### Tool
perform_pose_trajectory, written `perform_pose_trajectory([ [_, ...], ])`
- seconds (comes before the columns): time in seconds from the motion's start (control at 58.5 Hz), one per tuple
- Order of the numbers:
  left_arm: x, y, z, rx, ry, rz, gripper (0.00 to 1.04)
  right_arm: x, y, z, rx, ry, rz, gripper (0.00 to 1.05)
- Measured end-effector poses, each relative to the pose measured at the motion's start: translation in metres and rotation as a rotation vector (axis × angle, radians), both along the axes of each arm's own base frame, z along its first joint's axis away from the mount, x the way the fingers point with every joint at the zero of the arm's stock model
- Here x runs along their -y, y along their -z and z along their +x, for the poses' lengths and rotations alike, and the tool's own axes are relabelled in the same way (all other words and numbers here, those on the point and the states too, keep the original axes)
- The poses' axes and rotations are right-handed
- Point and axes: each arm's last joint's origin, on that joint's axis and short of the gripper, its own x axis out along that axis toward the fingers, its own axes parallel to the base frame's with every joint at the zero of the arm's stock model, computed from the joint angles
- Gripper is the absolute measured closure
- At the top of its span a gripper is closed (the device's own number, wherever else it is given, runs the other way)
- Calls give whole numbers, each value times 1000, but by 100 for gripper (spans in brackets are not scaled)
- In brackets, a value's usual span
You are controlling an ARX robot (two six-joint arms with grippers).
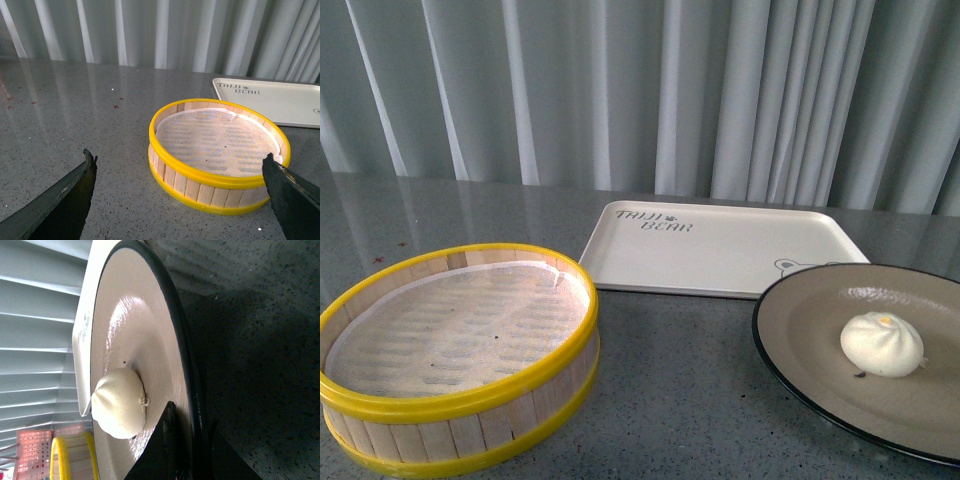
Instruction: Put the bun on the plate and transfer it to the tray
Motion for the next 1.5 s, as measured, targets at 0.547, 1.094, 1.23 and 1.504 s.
perform_pose_trajectory([
  [0.547, 0, 0, 0, 0, 0, 0, 7, 18, -47, 38, 237, -13, 142, 102],
  [1.094, 0, 0, 0, 0, 0, 0, 7, 21, -64, 157, 141, -1, 117, 102],
  [1.23, 0, 0, 0, 0, 0, 0, 7, 13, -56, 188, 108, -23, 99, 102],
  [1.504, 0, 0, 0, 0, 0, 0, 7, 12, -43, 231, 72, -28, 75, 102],
])
